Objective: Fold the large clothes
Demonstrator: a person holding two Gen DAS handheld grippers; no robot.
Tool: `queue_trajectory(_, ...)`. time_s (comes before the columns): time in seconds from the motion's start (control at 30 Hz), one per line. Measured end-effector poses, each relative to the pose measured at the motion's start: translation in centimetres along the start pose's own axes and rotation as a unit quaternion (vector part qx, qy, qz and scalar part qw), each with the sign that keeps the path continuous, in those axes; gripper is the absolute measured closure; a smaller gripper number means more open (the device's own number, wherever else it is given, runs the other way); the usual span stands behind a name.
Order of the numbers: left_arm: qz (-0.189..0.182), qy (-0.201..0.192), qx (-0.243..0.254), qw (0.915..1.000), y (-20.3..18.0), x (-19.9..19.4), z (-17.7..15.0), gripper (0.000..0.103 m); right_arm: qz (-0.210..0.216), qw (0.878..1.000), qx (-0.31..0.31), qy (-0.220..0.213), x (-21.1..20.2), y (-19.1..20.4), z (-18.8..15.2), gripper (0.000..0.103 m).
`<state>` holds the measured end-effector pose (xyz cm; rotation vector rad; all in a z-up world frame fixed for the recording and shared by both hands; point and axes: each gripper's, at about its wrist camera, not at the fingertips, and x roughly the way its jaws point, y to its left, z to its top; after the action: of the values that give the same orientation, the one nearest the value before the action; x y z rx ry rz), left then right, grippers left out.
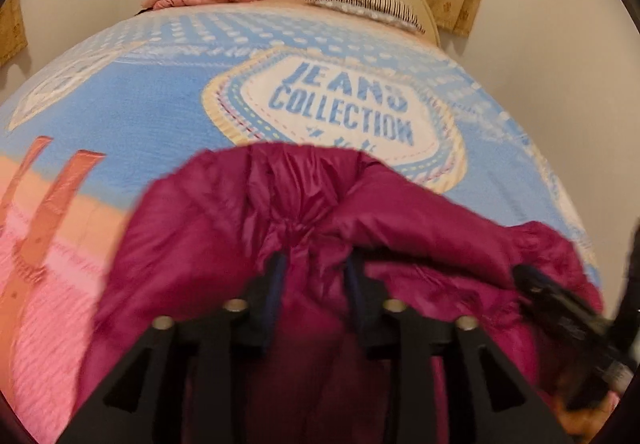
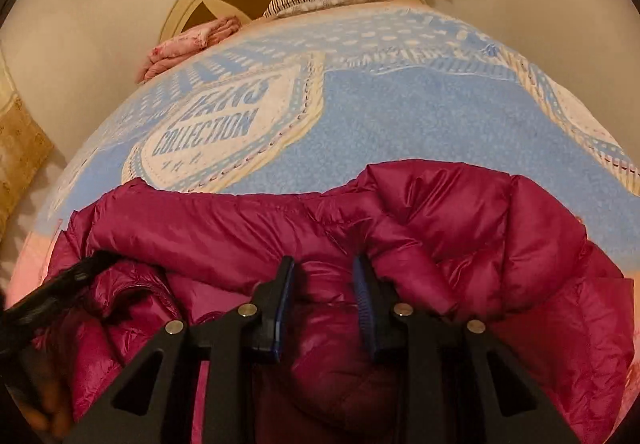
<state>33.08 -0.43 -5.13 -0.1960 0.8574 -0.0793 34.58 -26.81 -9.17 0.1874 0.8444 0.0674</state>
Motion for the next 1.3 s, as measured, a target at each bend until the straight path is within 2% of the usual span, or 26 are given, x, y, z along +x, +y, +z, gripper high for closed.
queue_trajectory(0.03,-0.001,-0.014,0.004,0.9999,0.0,-1.5,-0.1,0.052,-0.004,1.000,-0.004,0.000,0.1,0.1,-0.1,0.072)
queue_trajectory(0.17,-0.023,-0.062,0.014,0.9977,-1.5,-4.6,1.8,0.047,-0.014,1.000,-0.015,-0.008,0.2,0.6,-0.4,0.072)
queue_trajectory(0.2,-0.031,-0.065,0.020,0.9972,-2.5,-4.4,3.0,0.039,-0.015,1.000,-0.017,-0.009,0.2,0.6,-0.5,0.071)
queue_trajectory(0.3,0.007,-0.074,0.046,0.9962,-5.1,-1.8,5.1,0.036,-0.014,1.000,-0.017,-0.012,-0.2,0.7,-0.2,0.071)
queue_trajectory(0.37,0.018,-0.051,0.054,0.9971,-5.8,0.8,5.2,0.036,-0.013,1.000,-0.016,-0.013,-0.2,0.6,-0.2,0.071)
queue_trajectory(0.4,0.019,-0.027,0.052,0.9981,-5.9,2.7,4.8,0.036,-0.013,1.000,-0.017,-0.013,-0.3,0.7,-0.2,0.071)
queue_trajectory(0.5,0.035,0.013,0.058,0.9976,-5.2,6.8,2.1,0.034,-0.013,1.000,-0.018,-0.015,-0.2,0.7,-0.2,0.070)
queue_trajectory(0.57,0.028,0.013,0.047,0.9984,-4.7,7.1,1.8,0.033,-0.014,1.000,-0.021,-0.016,-0.2,0.8,-0.3,0.070)
queue_trajectory(0.67,0.056,0.014,0.066,0.9962,-5.6,7.7,1.8,0.029,-0.025,0.999,-0.029,-0.017,0.0,1.1,-0.4,0.069)
queue_trajectory(0.73,0.082,0.016,0.081,0.9932,-6.4,8.2,1.9,0.023,-0.029,0.999,-0.032,-0.017,0.2,1.3,-0.3,0.069)
queue_trajectory(0.9,0.088,0.025,0.076,0.9929,-6.0,8.0,2.3,0.020,-0.044,0.998,-0.042,-0.014,0.3,1.7,-0.3,0.069)
queue_trajectory(0.97,0.096,0.041,0.076,0.9916,-6.3,6.8,2.2,0.020,-0.058,0.997,-0.053,-0.007,0.3,2.2,-0.2,0.068)
queue_trajectory(1.0,0.085,0.040,0.075,0.9927,-6.3,5.3,2.3,0.020,-0.062,0.997,-0.056,0.002,0.1,2.4,0.0,0.068)
queue_trajectory(1.03,0.063,0.021,0.076,0.9949,-6.2,2.7,2.0,0.020,-0.065,0.996,-0.056,0.014,-0.6,2.5,0.2,0.069)
queue_trajectory(1.07,0.052,0.005,0.080,0.9954,-6.3,1.1,1.9,0.020,-0.061,0.997,-0.048,0.007,-2.3,2.6,0.2,0.069)
queue_trajectory(1.1,0.042,-0.019,0.097,0.9942,-6.3,-1.4,1.5,0.019,-0.047,0.998,-0.038,-0.017,-4.5,2.6,0.0,0.069)
queue_trajectory(1.17,0.050,-0.052,0.126,0.9894,-6.2,-5.2,0.7,0.014,-0.018,0.997,-0.027,-0.065,-9.9,2.6,-0.6,0.068)
queue_trajectory(1.2,0.054,-0.070,0.139,0.9864,-5.9,-7.4,0.1,0.013,-0.011,0.997,-0.025,-0.077,-11.9,2.5,-1.0,0.063)
queue_trajectory(1.23,0.048,-0.083,0.148,0.9843,-5.5,-9.6,-0.6,0.012,-0.005,0.995,-0.023,-0.096,-15.2,2.4,-1.9,0.052)
queue_trajectory(1.3,0.021,-0.093,0.162,0.9822,-4.3,-13.0,-1.9,0.011,0.001,0.991,-0.020,-0.133,-20.8,2.0,-3.9,0.040)
